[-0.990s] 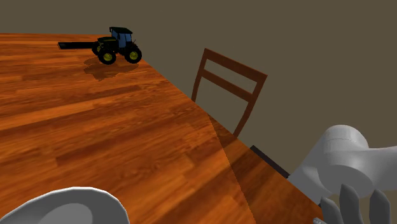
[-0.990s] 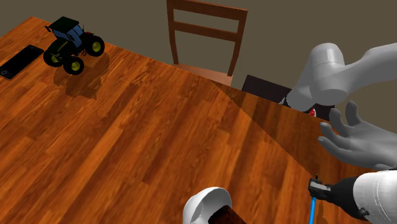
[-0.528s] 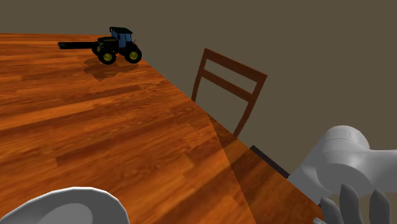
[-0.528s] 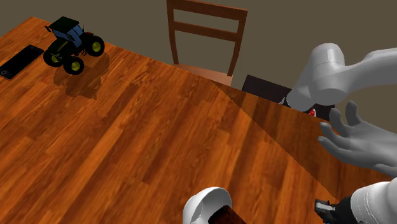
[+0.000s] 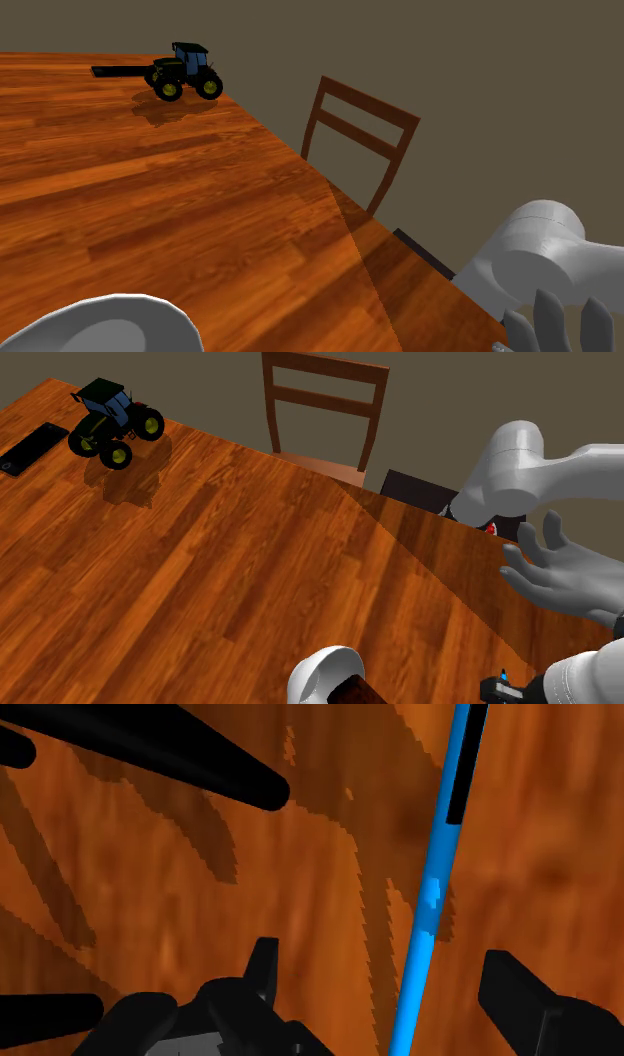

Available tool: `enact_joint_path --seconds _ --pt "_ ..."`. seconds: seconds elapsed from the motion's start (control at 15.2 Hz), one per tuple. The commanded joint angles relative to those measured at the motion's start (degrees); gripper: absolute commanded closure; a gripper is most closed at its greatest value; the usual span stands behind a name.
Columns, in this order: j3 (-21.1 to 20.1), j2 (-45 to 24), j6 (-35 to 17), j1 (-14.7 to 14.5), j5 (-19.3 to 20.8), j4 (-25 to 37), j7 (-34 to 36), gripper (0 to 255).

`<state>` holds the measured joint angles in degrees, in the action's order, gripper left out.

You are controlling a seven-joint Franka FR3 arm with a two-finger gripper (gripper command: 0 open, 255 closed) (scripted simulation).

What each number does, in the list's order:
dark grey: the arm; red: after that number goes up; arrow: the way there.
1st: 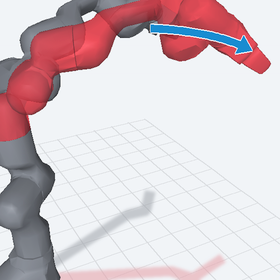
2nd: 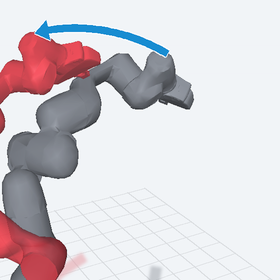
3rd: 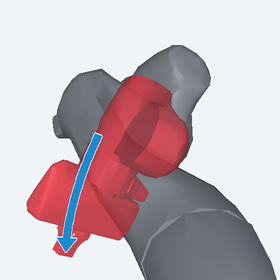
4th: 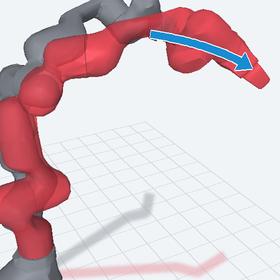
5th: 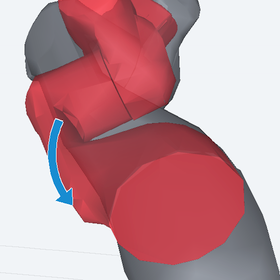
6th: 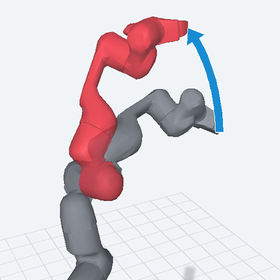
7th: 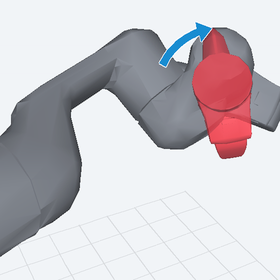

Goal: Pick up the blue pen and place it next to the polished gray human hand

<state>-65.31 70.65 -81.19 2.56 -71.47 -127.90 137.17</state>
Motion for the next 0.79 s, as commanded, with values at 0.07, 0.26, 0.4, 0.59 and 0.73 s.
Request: enact_joint_path --seconds 0.07,0.26,0.4,0.59,0.73 --pt "0.3 0.8 0.4 -1.4 16.5 -1.8 -0.4 0" --pt "4.0 0.3 4.8 0.6 18.8 2.8 -0.3 0" --pt "5.7 -1.2 6.7 1.6 20.6 5.9 0.2 0" --pt "5.7 -1.2 6.7 1.5 20.6 5.9 0.2 0" --pt "5.7 -1.2 6.7 1.5 20.6 5.9 0.2 0"
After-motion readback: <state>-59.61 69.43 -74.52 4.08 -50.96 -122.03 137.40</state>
